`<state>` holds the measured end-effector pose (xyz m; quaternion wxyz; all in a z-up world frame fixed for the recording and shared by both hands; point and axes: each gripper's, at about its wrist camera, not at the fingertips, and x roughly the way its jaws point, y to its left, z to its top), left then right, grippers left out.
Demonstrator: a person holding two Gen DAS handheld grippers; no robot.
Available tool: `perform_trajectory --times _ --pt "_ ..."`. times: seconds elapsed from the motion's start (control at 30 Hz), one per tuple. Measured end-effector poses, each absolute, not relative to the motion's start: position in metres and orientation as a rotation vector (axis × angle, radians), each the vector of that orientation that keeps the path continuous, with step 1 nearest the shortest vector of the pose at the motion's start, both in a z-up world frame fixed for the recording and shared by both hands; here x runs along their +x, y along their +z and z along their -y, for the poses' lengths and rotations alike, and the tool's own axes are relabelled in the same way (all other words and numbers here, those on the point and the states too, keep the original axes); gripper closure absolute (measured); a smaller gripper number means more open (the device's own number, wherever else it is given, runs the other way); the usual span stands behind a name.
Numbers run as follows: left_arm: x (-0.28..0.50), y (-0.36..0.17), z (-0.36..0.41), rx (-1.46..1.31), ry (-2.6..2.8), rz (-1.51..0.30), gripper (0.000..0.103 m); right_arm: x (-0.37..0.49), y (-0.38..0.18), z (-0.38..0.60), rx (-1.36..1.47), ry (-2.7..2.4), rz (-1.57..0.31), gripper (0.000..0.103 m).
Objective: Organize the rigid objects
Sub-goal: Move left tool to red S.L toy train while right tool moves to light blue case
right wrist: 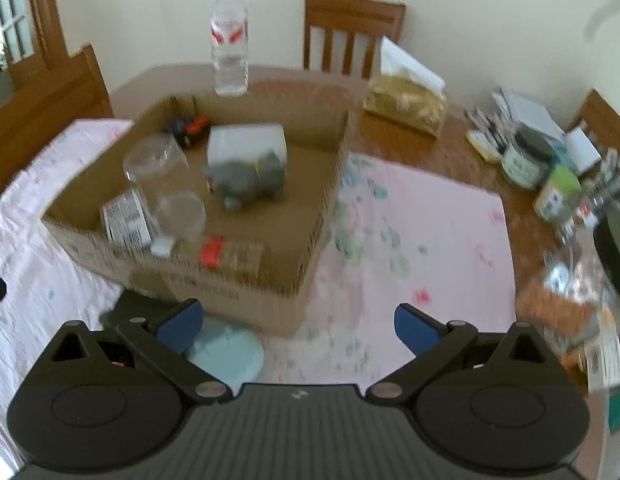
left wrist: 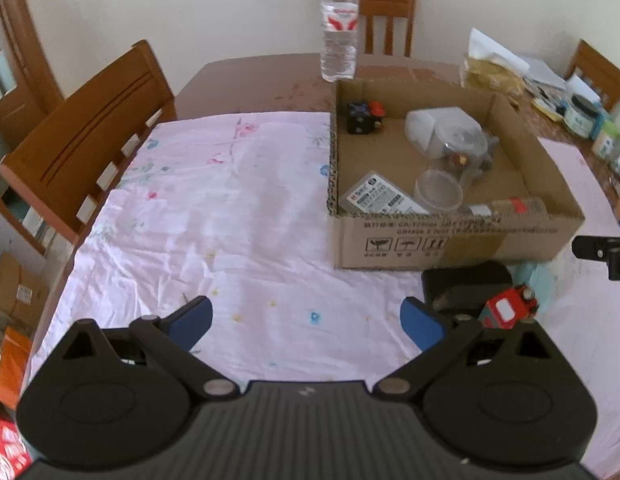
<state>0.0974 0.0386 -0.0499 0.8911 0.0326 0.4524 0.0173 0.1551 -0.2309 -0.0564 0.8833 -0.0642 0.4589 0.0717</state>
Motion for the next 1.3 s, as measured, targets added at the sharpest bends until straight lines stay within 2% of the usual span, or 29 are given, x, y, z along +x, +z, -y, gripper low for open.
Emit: perform_trajectory --times 0.43,0.97,1.3 --pt "0.095 -0.062 -0.062 0.103 -0.032 -0.952 0.003 0.145 -0.085 0.195 -0.081 0.062 -1.046 0.0" --pt "0.105 -0.071 -0.083 0.103 -0.048 -0.972 0.003 0.155 -0.092 0.184 0.017 -0.051 -1.02 0.0" --pt "0.1 -0.076 -0.084 0.103 -0.051 -0.988 0.003 0.144 -0.101 0.173 -0.021 -0.009 -1.052 0.0"
